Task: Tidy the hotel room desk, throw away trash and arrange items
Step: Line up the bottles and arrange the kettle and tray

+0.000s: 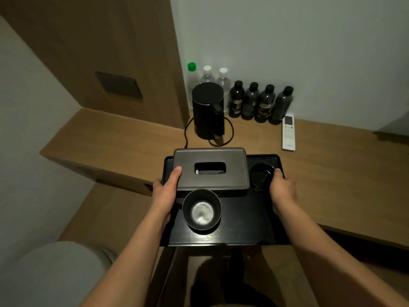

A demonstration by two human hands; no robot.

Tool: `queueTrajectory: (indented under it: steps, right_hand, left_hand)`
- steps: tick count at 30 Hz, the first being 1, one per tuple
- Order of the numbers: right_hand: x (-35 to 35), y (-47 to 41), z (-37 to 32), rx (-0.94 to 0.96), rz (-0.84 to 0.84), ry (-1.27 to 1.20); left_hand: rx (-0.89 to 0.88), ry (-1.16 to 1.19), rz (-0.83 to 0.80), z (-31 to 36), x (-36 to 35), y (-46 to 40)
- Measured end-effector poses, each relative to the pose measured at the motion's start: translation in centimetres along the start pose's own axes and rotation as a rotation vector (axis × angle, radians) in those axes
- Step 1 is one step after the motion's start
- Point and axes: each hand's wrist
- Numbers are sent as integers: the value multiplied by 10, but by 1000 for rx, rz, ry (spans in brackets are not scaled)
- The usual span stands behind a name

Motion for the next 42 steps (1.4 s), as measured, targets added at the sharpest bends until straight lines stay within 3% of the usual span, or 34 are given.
queueTrajectory:
  steps: [10, 13, 20, 26, 30, 37, 42]
  right_hand:
    - [24, -81, -7, -146, 46, 38]
    - [23, -93, -12, -247, 79, 20]
    - [18, -109, -10, -274, 66, 80]
    - [20, -114, -11, -192, 127, 141]
    - [5, -118, -24, -201, 37, 131]
    - [-23, -122, -55, -25, -84, 405]
    - [-48, -128, -69, 48, -154, 492]
  left_hand:
    - [70, -140, -138, -12, -94, -39]
    - [100, -138, -152, -20, -109, -51]
    - [164, -280, -172, -31, -128, -86]
    - [172, -301, -193, -30, -139, -98]
    - [246, -263, -157, -43, -127, -110]
    - [334, -226, -37, -52, -104, -103]
    - [372, -152, 16, -119, -74, -146]
Point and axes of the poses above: each hand's wrist, its own y-axis away from the middle knuckle, its own x-axis out of the back of the hand, z = x × y, and after that the axes turned 10 degrees about -x, right-handed
